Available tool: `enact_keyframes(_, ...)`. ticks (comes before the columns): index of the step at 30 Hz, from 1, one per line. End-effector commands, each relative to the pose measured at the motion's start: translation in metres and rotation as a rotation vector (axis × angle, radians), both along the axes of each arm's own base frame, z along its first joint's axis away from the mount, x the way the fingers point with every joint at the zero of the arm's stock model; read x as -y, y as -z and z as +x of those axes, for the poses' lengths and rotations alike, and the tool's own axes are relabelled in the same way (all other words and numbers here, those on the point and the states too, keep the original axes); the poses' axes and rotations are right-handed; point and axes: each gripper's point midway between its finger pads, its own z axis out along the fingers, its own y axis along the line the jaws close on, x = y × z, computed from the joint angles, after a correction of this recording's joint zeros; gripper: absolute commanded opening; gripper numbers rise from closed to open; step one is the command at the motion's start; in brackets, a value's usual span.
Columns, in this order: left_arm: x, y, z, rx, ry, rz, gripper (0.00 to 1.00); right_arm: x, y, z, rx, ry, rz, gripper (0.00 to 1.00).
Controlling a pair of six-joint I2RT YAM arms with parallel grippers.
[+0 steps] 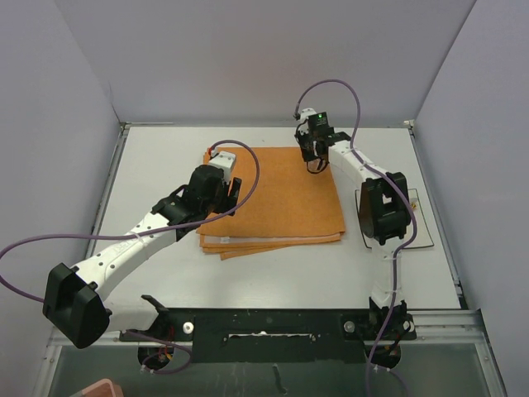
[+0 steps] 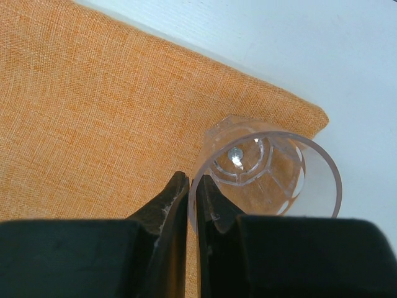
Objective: Set the dinner table for one person
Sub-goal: Place the cup on the napkin.
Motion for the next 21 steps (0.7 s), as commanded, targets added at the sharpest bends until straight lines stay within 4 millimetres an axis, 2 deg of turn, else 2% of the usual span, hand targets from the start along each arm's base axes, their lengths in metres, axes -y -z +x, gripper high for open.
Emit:
enact_keyframes(1, 0.007, -0.033, 0.008, 0.081, -0.002, -0.074, 0.66, -0.011, 0.004, 0.011, 0.021, -0.019, 0.018, 0.00)
enact_keyframes(2, 0.007, -0.033, 0.008, 0.081, -0.001, -0.075, 0.66, -0.012, 0.001, 0.013, 0.029, -0.022, 0.019, 0.03)
enact_keyframes(4, 0.007, -0.033, 0.008, 0.081, 0.000, -0.076, 0.66, -0.014, -0.007, 0.016, 0.051, -0.025, 0.024, 0.18)
enact_keyframes(7, 0.009, -0.033, 0.008, 0.082, 0.003, -0.077, 0.66, -0.019, -0.027, 0.020, 0.099, -0.040, 0.052, 0.60)
enact_keyframes(10, 0.009, -0.033, 0.010, 0.081, 0.003, -0.076, 0.66, -0.024, -0.050, 0.024, 0.152, -0.053, 0.077, 0.75)
enact_keyframes(14, 0.010, -0.031, 0.009, 0.077, 0.006, -0.078, 0.66, -0.027, -0.080, 0.026, 0.229, -0.056, 0.084, 0.83)
enact_keyframes(17, 0.010, -0.029, 0.008, 0.073, 0.005, -0.079, 0.66, -0.029, -0.111, 0.025, 0.293, -0.061, 0.100, 0.85)
enact_keyframes(21, 0.009, -0.027, 0.007, 0.076, -0.003, -0.081, 0.66, -0.022, -0.176, 0.025, 0.413, -0.017, 0.118, 0.84)
